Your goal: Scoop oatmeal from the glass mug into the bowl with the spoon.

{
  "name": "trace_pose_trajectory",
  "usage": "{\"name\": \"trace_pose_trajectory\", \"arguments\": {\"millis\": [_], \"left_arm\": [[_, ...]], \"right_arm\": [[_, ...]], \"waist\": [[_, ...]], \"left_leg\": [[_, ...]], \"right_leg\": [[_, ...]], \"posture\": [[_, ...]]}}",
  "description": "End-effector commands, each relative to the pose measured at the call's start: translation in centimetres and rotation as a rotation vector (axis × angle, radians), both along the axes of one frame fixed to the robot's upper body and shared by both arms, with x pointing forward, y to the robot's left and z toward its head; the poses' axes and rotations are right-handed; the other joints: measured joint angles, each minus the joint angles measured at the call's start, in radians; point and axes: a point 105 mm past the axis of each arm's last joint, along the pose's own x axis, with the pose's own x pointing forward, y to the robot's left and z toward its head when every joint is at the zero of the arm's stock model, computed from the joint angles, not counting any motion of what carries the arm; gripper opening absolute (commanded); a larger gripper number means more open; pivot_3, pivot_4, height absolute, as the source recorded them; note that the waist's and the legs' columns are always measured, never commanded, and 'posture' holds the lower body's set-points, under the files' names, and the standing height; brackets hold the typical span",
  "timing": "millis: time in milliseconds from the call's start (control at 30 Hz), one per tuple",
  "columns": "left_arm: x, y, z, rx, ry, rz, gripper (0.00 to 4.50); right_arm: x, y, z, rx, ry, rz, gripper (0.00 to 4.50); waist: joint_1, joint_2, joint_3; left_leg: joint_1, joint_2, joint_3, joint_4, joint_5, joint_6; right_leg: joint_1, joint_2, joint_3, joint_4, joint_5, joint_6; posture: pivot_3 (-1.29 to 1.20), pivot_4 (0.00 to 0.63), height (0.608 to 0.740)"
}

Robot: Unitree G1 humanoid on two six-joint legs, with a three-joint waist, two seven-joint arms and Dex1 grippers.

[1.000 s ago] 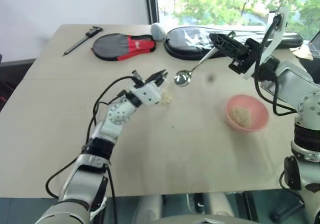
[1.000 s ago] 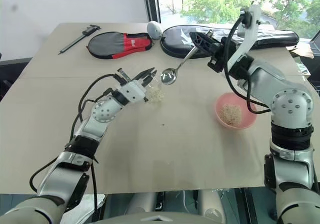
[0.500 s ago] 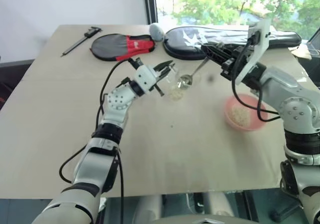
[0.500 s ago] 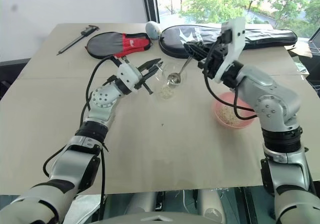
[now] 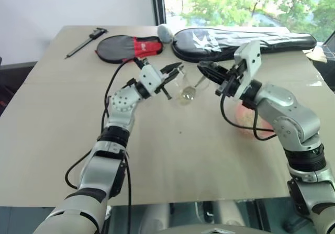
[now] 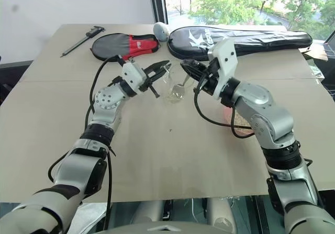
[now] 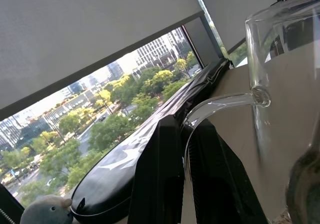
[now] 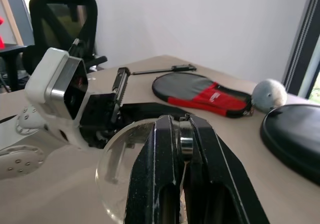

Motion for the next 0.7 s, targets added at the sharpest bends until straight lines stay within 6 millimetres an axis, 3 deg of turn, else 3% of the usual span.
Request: {"name": "trace_pose_trajectory", "arguments": {"millis": [33, 400, 700], "left_arm": [[0.0, 0.4, 2.7, -0.036, -0.096, 0.013, 0.08], [0.1, -0.3, 2.1, -0.046, -0.098, 0.019, 0.08], [0.8, -0.8, 0.6, -0.109, -0.045, 0.090, 0.08]], "right_arm": [[-0.8, -0.3, 0.6, 0.028, 0.038, 0.027, 0.00], [0.8, -1.1, 0.4, 0.248, 0.380, -0.056, 0.00], [1.9, -3.6, 1.7, 0.458, 0.562, -0.108, 0.00]], "waist": [[0.000, 0.000, 0.000], [0.000, 0.000, 0.000], [0.001, 0.000, 0.000]], "left_leg": [[0.000, 0.000, 0.000, 0.000, 0.000, 0.000], [0.000, 0.000, 0.000, 0.000, 0.000, 0.000], [0.000, 0.000, 0.000, 0.000, 0.000, 0.000]], "right_leg": [[0.000, 0.000, 0.000, 0.000, 0.000, 0.000], [0.000, 0.000, 0.000, 0.001, 0.000, 0.000], [0.000, 0.000, 0.000, 0.001, 0.000, 0.000]], "posture": [[0.00, 0.150, 0.740], [0.00, 0.150, 0.740], [0.00, 0.150, 0.740]]}}
